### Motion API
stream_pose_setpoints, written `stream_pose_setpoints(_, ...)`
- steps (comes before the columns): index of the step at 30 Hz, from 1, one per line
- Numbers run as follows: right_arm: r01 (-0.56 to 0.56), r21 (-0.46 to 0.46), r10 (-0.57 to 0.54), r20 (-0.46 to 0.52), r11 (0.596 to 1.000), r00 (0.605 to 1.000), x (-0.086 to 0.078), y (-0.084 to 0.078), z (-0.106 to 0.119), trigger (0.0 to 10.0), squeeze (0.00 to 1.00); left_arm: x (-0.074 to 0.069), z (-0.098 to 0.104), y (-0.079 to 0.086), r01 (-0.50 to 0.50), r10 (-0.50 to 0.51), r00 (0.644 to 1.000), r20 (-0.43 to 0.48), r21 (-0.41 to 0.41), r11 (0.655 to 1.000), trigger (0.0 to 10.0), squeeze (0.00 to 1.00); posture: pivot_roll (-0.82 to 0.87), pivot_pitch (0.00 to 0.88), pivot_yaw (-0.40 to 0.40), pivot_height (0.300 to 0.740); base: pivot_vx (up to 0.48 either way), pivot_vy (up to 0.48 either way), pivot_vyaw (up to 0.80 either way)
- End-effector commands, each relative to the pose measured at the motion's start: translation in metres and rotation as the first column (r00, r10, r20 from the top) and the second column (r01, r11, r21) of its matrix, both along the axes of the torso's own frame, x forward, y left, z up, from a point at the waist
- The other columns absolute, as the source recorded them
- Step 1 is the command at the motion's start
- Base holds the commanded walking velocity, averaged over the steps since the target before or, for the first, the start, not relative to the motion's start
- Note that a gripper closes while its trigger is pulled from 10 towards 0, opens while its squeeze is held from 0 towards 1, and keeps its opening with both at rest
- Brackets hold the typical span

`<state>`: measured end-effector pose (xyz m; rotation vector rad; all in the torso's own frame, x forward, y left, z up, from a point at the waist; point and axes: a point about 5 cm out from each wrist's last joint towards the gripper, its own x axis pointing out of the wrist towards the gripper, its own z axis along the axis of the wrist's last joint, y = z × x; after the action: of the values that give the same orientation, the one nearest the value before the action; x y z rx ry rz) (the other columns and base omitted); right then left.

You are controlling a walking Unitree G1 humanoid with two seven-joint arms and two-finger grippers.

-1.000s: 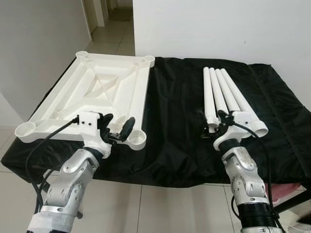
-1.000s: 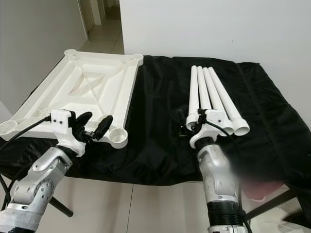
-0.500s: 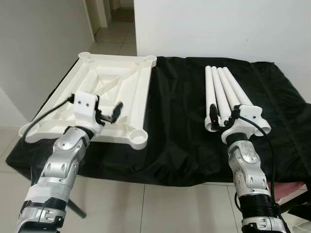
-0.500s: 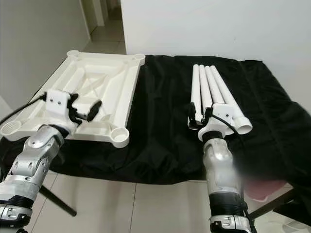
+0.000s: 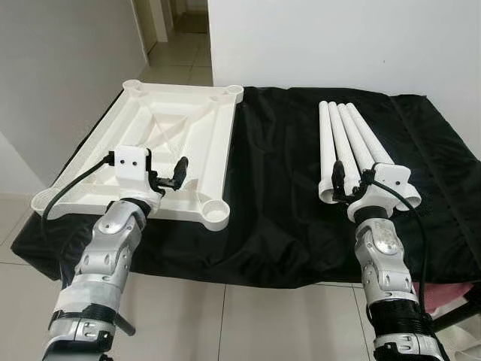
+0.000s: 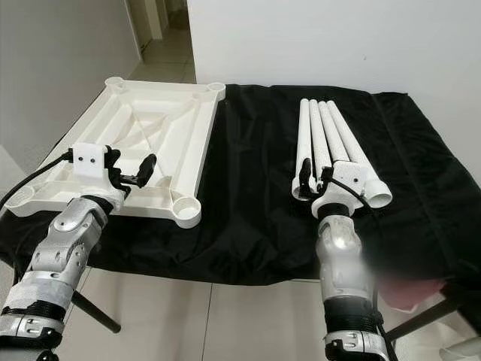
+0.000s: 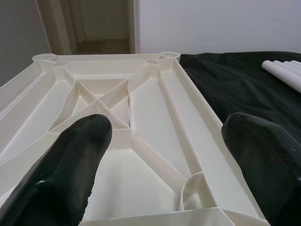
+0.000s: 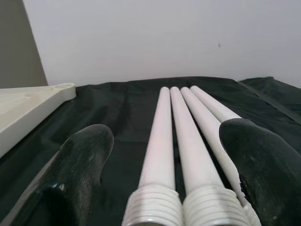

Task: Building children table

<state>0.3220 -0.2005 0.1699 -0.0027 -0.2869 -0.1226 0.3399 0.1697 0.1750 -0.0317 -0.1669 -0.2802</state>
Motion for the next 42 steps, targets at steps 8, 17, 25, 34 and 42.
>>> stream_pose_setpoints(8, -0.042, -0.034, 0.042, 0.012, 0.999, 0.999, -0.005, 0.012, -0.004, 10.0, 0.00, -0.001, -0.004, 0.000, -0.025, 0.025, 1.000, -0.012, 0.006, 1.000, 10.0, 0.00, -0.06, 0.000, 0.063, 0.740, 0.000, 0.000, 0.00)
stream_pose_setpoints(17, -0.050, -0.062, 0.050, 0.005, 0.997, 0.999, -0.003, 0.010, -0.004, 10.0, 0.00, -0.002, -0.007, 0.001, -0.060, 0.060, 0.998, -0.015, -0.019, 0.998, 10.0, 0.00, -0.06, 0.006, 0.066, 0.740, 0.000, 0.000, 0.00)
stream_pose_setpoints(25, -0.057, -0.077, 0.057, 0.007, 0.995, 0.998, -0.002, 0.015, -0.004, 10.0, 0.00, 0.000, -0.007, 0.002, -0.064, 0.063, 0.998, -0.018, -0.023, 0.998, 10.0, 0.00, -0.06, 0.000, 0.067, 0.740, 0.000, 0.316, 0.00)
stream_pose_setpoints(34, -0.061, -0.084, 0.062, 0.010, 0.995, 0.998, 0.000, 0.016, -0.004, 10.0, 0.00, 0.002, -0.005, -0.002, -0.044, 0.044, 0.999, -0.009, -0.005, 0.999, 10.0, 0.00, -0.06, 0.000, 0.069, 0.740, 0.000, 0.476, 0.00)
stream_pose_setpoints(42, -0.054, -0.092, 0.054, 0.004, 0.994, 0.999, 0.000, 0.014, -0.005, 10.0, 0.00, 0.003, -0.004, -0.008, -0.025, 0.025, 1.000, 0.008, 0.016, 1.000, 10.0, 0.00, -0.07, 0.000, 0.074, 0.740, 0.000, 0.104, -0.46)
